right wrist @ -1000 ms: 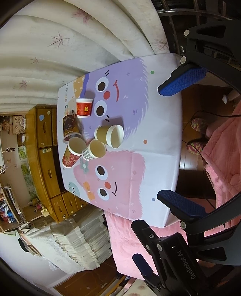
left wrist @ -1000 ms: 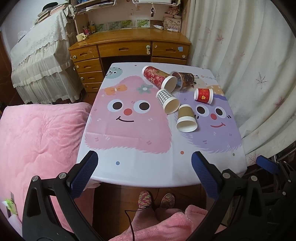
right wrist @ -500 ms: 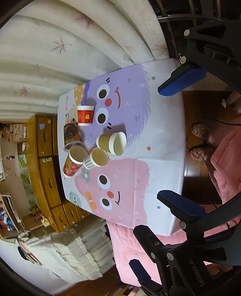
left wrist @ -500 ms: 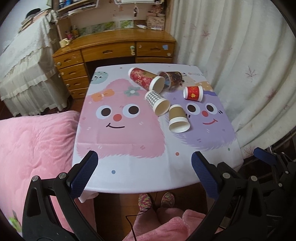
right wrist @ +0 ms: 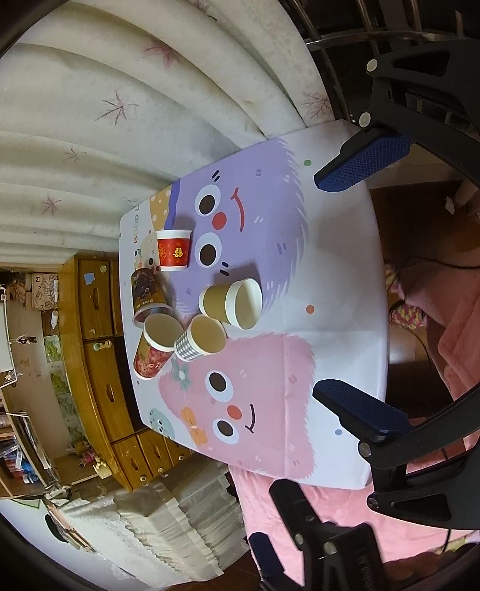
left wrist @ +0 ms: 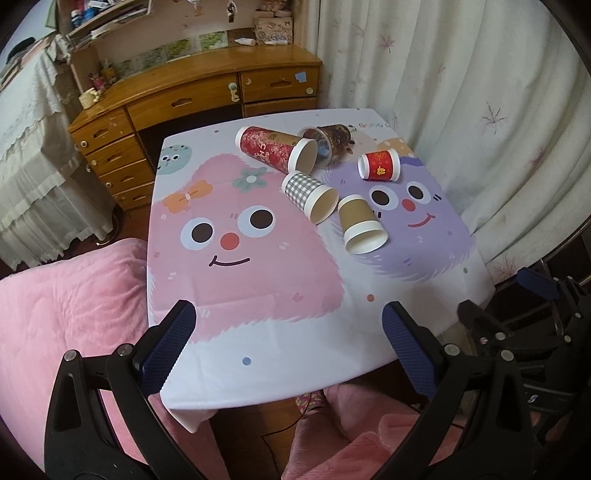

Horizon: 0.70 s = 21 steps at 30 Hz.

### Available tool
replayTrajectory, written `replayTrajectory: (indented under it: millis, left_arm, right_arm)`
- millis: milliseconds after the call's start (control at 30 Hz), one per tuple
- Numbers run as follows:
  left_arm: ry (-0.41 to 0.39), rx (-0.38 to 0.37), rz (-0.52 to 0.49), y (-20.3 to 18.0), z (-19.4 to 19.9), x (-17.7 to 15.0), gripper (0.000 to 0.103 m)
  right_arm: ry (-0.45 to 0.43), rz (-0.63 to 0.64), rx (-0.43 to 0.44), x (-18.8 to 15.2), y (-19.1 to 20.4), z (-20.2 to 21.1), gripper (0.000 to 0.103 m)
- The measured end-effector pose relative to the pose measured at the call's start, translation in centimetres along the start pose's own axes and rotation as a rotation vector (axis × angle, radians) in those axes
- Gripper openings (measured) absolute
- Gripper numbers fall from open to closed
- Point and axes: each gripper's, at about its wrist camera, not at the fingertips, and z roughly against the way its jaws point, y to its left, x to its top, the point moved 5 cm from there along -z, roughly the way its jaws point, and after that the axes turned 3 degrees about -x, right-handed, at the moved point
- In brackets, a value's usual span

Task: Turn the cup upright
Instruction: 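Close the left gripper around the large red cup's body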

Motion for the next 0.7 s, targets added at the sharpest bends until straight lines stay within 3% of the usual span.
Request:
replayTrajectory:
  millis: [300, 400, 700]
  left_arm:
    - [0.058, -0.017, -0.093, 3.1, -3.4, 3.0, 0.100]
    - [0.065, 0.015, -0.165, 3.6, -4.6, 4.7, 0.100]
    - [0.126, 0.093, -0.464, 2.4, -10.4, 9.5, 0.100]
  right_arm:
    - [-0.039, 0.037, -0.017, 3.0, 0.0, -2.0, 0.103]
    - [-0.059, 0.081, -0.029, 4.7, 0.3, -2.7, 0.103]
    - [0.005, 0.104, 0.066, 10.8, 1.2, -8.6, 0.103]
